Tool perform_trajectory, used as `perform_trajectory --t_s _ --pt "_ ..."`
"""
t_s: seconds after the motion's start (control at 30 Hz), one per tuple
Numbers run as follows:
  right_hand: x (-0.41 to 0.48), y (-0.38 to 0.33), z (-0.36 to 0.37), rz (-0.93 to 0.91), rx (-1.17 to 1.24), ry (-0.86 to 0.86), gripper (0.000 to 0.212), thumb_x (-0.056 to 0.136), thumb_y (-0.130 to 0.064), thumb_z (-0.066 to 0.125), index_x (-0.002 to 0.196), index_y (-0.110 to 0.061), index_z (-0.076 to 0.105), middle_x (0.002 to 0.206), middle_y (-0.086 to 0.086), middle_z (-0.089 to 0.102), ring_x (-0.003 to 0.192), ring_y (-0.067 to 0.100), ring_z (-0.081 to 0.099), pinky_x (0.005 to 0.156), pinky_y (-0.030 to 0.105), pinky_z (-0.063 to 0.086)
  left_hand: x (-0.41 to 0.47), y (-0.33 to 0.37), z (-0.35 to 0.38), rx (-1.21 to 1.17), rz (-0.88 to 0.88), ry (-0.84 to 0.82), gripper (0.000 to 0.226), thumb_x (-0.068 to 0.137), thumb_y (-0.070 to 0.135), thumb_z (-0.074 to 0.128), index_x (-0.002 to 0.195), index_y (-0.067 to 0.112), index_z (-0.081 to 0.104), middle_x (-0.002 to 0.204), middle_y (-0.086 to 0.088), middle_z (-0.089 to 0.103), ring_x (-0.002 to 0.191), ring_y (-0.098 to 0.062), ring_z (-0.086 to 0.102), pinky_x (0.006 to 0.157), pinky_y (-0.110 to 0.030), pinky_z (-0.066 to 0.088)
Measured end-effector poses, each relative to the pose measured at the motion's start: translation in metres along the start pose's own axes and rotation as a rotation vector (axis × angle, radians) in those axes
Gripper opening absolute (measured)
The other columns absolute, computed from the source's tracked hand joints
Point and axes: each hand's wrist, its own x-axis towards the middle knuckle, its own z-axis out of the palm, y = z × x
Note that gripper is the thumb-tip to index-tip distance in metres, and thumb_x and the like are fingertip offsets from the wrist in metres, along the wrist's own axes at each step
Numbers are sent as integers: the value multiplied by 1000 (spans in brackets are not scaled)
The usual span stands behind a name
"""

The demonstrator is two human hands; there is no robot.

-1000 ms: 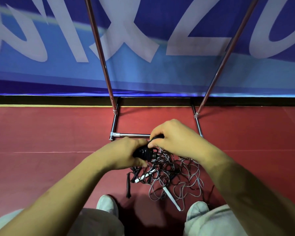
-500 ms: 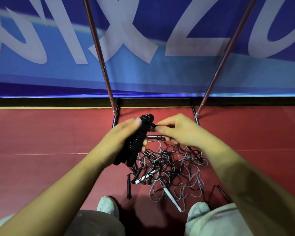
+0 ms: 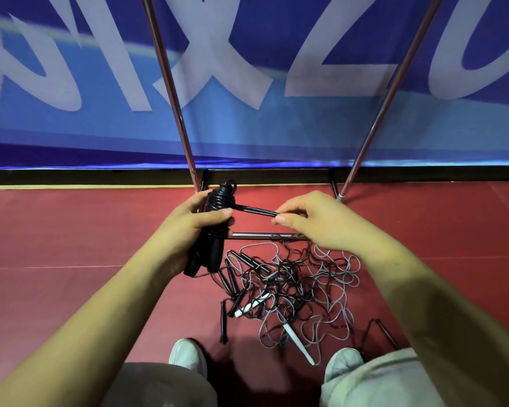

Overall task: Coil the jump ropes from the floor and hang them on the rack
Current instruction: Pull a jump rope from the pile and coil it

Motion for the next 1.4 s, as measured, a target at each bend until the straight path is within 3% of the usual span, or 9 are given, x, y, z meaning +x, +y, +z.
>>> perform_trajectory --t_s 0.2,0.33,0.43,0.5,0.7,0.83,0.93,1.13,1.4 --pt "-7 -13 9 -66 -154 -145 21 98 -32 55 95 -21 72 65 1 62 58 14 48 60 31 43 1 -2 -6 188 -78 145 38 86 4 72 120 17 63 90 -15 69 74 -29 64 49 -22 51" --pt "-9 -17 6 -97 -182 -168 17 95 -31 60 91 -21 72 58 -3 56 55 14 47 58 33 43 8 -23 -5 734 69 165 50 85 18 76 131 24 56 108 -6 70 79 -22 68 68 -24 52" --pt "-15 -19 6 -134 -240 -249 12 91 -28 66 91 -22 75 58 -7 59 52 6 47 55 26 40 5 -41 3 1239 48 -32 58 83 23 75 136 26 52 120 -1 68 106 -22 64 83 -24 47" --pt "-19 -19 9 -144 -207 -305 10 89 -24 68 92 -22 78 57 -11 59 51 3 49 50 15 35 -1 -49 10 1322 -17 -291 58 80 20 76 133 28 54 118 3 68 106 -18 63 88 -25 49" --pt "-13 -13 12 -118 8 -209 6 80 -23 77 85 -23 80 70 -9 72 62 1 59 64 21 46 -11 -40 15 1286 156 -659 39 77 22 71 114 25 59 85 12 66 74 0 59 70 -19 48" --pt "-8 -8 11 -21 283 -174 3 79 -22 79 77 -23 79 68 4 72 58 20 54 58 36 43 -26 -33 25 985 215 -583 32 71 39 79 97 26 64 74 4 68 64 -8 61 66 -28 52" --pt "-7 -8 11 15 433 -140 7 82 -22 78 82 -16 75 60 6 68 51 20 47 50 28 37 -31 -27 23 623 215 -450 28 67 47 80 89 36 67 67 5 64 59 -9 58 59 -25 49" --pt "-4 -15 14 83 611 -66 14 89 -16 70 86 -3 66 56 10 59 40 12 36 40 21 28 -27 -30 25 121 211 -344 59 78 42 70 125 15 47 64 -13 57 50 -27 53 54 -30 46" --pt "-5 -6 10 122 521 -38 10 86 -6 71 96 -6 73 68 8 71 46 13 47 43 23 35 -20 -27 30 -99 176 -308 52 80 52 74 110 14 54 76 -20 56 50 -24 50 49 -28 45"
